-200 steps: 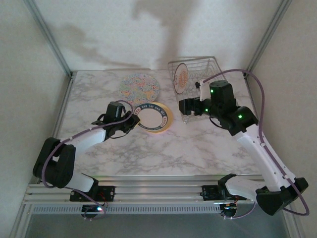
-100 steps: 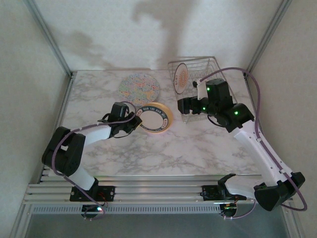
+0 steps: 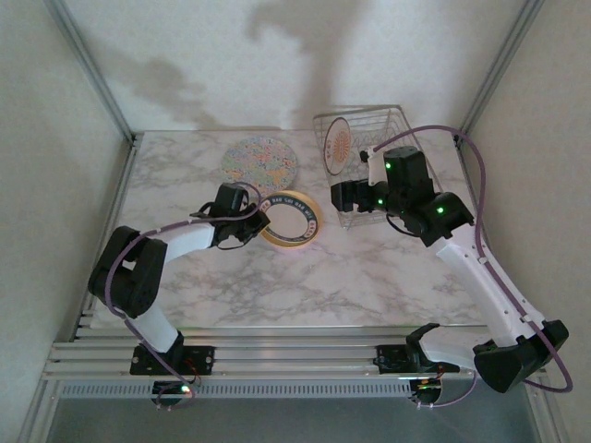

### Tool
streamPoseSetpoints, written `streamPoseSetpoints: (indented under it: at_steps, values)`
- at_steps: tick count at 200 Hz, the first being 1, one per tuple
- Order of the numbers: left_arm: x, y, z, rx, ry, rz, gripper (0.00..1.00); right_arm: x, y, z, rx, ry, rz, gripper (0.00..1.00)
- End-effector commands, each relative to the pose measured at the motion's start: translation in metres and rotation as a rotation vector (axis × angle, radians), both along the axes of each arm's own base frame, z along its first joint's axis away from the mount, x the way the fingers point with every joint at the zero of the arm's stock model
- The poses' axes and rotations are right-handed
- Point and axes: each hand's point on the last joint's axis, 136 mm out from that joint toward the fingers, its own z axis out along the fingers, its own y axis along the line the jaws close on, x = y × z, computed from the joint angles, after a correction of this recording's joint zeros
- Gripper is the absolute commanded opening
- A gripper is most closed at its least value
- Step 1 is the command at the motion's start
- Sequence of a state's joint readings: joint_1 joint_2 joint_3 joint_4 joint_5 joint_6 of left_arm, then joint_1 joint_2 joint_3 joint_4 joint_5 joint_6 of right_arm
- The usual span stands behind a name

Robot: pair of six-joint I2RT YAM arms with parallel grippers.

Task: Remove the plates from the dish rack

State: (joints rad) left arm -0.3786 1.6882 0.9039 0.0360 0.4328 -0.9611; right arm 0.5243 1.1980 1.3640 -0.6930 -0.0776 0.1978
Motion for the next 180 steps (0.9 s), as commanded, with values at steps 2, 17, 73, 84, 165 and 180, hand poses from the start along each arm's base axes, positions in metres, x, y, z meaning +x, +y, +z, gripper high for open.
streamPoseSetpoints:
  at_steps: [2, 17, 73, 84, 165, 180]
  values:
    - [0.003, -0.003, -0.001, 0.038, 0.006, -0.019, 0.17, 0.002, 0.002, 0.009, 0.015, -0.018, -0.008, 0.88]
    - [0.003, -0.003, -0.001, 0.053, 0.013, -0.024, 0.22, 0.003, 0.003, 0.008, 0.013, -0.014, -0.007, 0.89]
    - [0.002, -0.001, 0.004, 0.104, 0.026, -0.032, 0.36, 0.006, 0.005, 0.006, 0.008, -0.006, -0.009, 0.89]
    - [0.001, 0.002, 0.003, 0.131, 0.04, -0.033, 0.36, 0.007, 0.005, 0.005, 0.006, -0.002, -0.012, 0.89]
    - [-0.001, 0.012, -0.01, 0.243, 0.104, -0.047, 0.37, 0.012, 0.017, -0.005, 0.013, 0.06, 0.019, 0.9]
    - [-0.001, 0.013, -0.01, 0.254, 0.109, -0.048, 0.37, 0.012, 0.018, -0.006, 0.014, 0.064, 0.022, 0.9]
